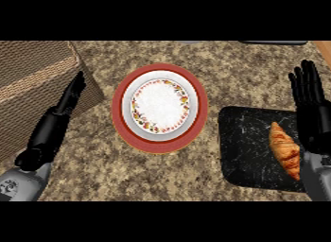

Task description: Pick the croissant from the tray and place it in the plate

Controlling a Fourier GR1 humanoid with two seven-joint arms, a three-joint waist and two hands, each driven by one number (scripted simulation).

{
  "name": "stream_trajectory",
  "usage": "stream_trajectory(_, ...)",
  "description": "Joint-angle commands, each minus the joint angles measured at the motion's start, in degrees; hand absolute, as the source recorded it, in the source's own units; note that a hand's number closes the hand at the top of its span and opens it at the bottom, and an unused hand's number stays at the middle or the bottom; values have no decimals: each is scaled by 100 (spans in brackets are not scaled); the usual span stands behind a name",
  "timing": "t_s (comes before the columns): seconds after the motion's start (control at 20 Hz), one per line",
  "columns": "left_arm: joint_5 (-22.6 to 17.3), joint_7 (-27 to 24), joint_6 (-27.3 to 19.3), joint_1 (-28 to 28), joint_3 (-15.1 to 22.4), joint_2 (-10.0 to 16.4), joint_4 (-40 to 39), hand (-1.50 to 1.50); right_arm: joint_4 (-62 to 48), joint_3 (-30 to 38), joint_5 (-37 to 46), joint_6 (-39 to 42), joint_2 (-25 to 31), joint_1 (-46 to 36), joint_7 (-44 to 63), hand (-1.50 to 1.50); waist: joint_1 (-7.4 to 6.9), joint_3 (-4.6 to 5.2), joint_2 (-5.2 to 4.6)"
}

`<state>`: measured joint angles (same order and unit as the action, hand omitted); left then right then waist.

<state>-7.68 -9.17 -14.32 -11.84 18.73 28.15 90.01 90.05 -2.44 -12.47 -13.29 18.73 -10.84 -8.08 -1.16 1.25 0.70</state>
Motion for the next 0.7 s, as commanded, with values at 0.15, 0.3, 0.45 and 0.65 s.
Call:
stream_trajectory(0.15, -564, -81, 218, 600, -480, -84, -563, 0, -676, -986, 1208, -376, 17, -569, 1129, 150, -61, -102, -114)
stream_trajectory(0.3, -481, 228, 109, 637, -327, -125, -572, 0, -979, -1225, 2860, -286, 1675, -463, 907, 150, -63, 210, -158)
stream_trajectory(0.45, -861, 35, 347, 965, -488, -311, -1063, 0, -1033, -1340, 3496, -2341, 77, -226, 706, -150, 61, -106, -115)
stream_trajectory(0.65, -870, -54, 461, 827, -708, -339, -1352, 0, -1214, -1795, 4159, -2973, -330, 354, -7, -150, 136, -122, -76)
